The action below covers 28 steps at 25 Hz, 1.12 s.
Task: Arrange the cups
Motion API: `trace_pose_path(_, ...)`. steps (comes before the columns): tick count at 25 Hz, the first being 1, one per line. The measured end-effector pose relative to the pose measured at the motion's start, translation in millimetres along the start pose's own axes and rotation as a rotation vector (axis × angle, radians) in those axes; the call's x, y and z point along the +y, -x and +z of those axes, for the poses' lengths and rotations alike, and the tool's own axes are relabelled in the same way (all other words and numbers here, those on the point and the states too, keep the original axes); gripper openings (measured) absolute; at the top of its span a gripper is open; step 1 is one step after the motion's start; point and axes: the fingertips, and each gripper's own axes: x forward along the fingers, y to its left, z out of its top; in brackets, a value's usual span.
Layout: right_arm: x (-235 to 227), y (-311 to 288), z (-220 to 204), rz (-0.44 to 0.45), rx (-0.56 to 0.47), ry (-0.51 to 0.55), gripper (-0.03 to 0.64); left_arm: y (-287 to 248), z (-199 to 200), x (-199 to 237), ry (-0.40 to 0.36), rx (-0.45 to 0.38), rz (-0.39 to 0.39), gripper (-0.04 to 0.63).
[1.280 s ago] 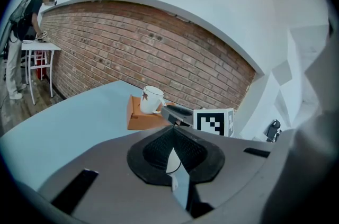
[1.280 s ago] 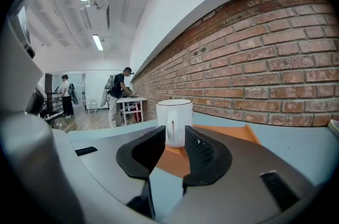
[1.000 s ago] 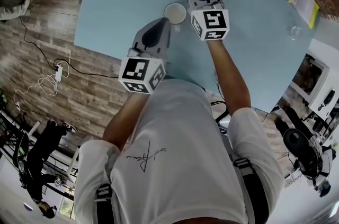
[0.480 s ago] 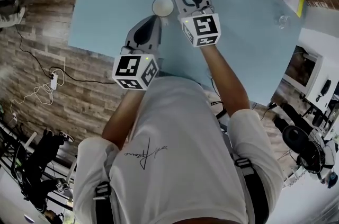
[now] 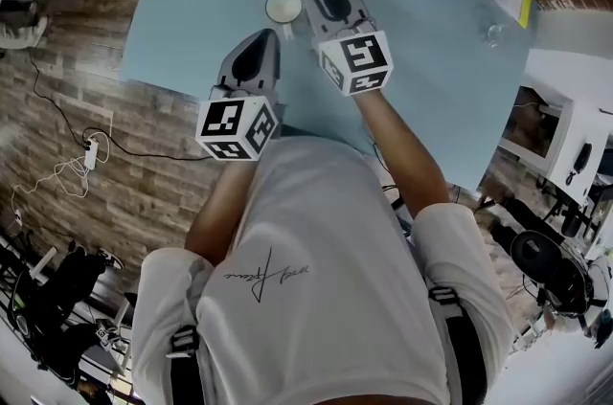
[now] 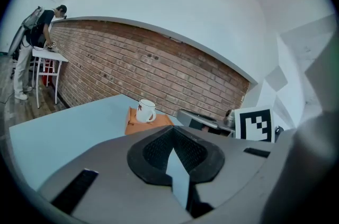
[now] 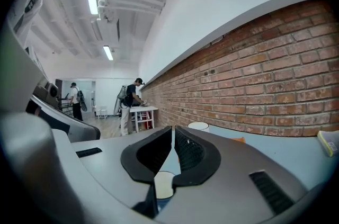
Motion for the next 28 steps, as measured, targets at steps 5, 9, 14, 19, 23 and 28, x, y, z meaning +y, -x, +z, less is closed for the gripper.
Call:
trace_pose_path(5,17.5,18.2,-8.9,0.006,0.006,0.002,0.021,12.4,-0.4,-3.9,-0.007,-0.012,0.016,0.009)
trace_pose_path(9,23.3,31.2,-16.5,-0.057,0.012,-0.003,0.020,19.5,2.6,-2.1,-0.008,-0.014,0.018,0.009)
trace_pose_path(14,31.2,47.1,-28.8,-0.149,0.029,-0.036,0.020,28.8,1.8,-3.7,-0.029,0.010,-0.021,0.009)
trace_pose_path(19,47.8,60.1,-40.9,-0.202,0.038,-0.078,0.021,41.2,-5.1,-3.1,-0.012,0.048,-0.103,0.008)
trace_pose_path(23,66.9,76.0,-52.7,-0.236,0.051,-0.067,0.021,59.9,-9.7,-5.0,-0.067,0.035,-0.140,0.009)
trace_pose_path(28,77.4,84.4,-65.7,-0.281,0.055,-0.034,0.021,66.9,-17.3,-6.8,-0.124,0.011,-0.161,0.009)
